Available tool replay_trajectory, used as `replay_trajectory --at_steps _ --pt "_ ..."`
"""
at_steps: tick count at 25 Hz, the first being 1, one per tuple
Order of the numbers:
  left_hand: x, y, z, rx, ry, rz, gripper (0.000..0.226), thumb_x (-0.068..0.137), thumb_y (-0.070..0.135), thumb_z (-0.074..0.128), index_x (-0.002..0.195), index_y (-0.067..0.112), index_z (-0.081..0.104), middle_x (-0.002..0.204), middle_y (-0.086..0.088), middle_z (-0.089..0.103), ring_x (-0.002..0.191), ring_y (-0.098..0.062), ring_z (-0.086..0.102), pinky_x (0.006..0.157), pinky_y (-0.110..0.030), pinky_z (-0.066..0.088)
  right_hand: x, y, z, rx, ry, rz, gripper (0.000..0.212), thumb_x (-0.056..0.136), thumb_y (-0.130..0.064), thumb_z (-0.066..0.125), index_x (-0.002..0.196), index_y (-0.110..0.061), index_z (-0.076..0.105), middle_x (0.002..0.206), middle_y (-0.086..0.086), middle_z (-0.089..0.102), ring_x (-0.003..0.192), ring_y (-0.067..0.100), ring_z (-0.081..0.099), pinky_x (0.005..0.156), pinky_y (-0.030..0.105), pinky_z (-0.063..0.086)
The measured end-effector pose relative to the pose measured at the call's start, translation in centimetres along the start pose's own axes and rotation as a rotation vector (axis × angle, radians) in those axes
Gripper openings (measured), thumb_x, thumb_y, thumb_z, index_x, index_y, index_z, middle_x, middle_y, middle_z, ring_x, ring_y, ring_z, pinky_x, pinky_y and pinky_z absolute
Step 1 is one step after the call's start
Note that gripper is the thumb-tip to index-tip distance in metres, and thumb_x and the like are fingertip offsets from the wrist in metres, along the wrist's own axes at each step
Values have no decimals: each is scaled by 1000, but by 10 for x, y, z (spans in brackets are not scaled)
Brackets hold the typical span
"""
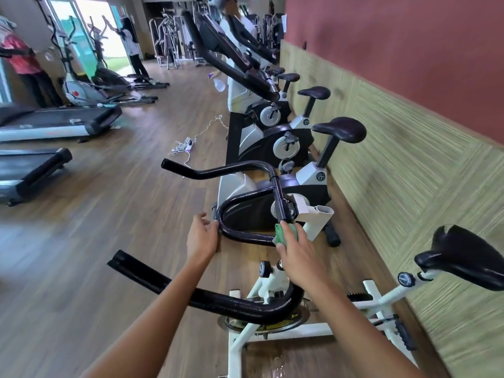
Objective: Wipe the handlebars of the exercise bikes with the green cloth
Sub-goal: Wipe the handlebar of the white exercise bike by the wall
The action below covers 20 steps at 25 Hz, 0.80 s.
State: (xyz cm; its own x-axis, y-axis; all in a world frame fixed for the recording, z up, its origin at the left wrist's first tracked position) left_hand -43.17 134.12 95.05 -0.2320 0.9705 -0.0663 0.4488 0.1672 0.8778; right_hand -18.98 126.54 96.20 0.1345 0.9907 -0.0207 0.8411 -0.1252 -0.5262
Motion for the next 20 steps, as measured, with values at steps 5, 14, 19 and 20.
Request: replay_trajectory --at_steps 5,14,19,20 --pt "8 -26 27 -143 -137 -54 42 92 40 42 129 29 60 117 -2 70 113 -23 63 101 -51 49 -14 5 4 60 12 -44 49 106 -34 36 154 -32 25 156 -5 22 128 21 45 98 37 47" --pt "7 -23 25 -245 -140 -68 34 101 25 45 130 24 63 101 -8 74 93 -30 69 88 -47 56 15 9 6 122 -88 49 47 107 -36 27 154 -34 22 157 1 23 127 26 47 94 37 41" --pt "11 -25 24 -279 -128 -86 30 99 20 50 124 19 67 101 -7 74 100 -33 69 92 -51 56 -8 17 12 126 -125 14 46 107 -35 29 152 -36 22 156 -5 23 129 20 43 88 30 35" --pt "12 -26 24 -287 -131 -89 30 99 19 50 124 19 67 101 -6 74 99 -32 69 91 -51 56 -4 16 11 126 -125 17 46 107 -35 29 153 -36 22 156 -5 23 130 21 43 88 30 35"
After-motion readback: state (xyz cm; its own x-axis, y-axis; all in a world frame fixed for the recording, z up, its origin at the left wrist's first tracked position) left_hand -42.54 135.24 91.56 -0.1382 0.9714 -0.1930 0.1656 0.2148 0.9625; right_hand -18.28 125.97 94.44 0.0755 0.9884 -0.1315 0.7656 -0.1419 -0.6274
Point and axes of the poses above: each hand's wrist, its own x-axis towards the middle knuckle, its own z-axis out of the palm, y = z × x, the point moved 10 cm from there along x, towards the middle knuckle
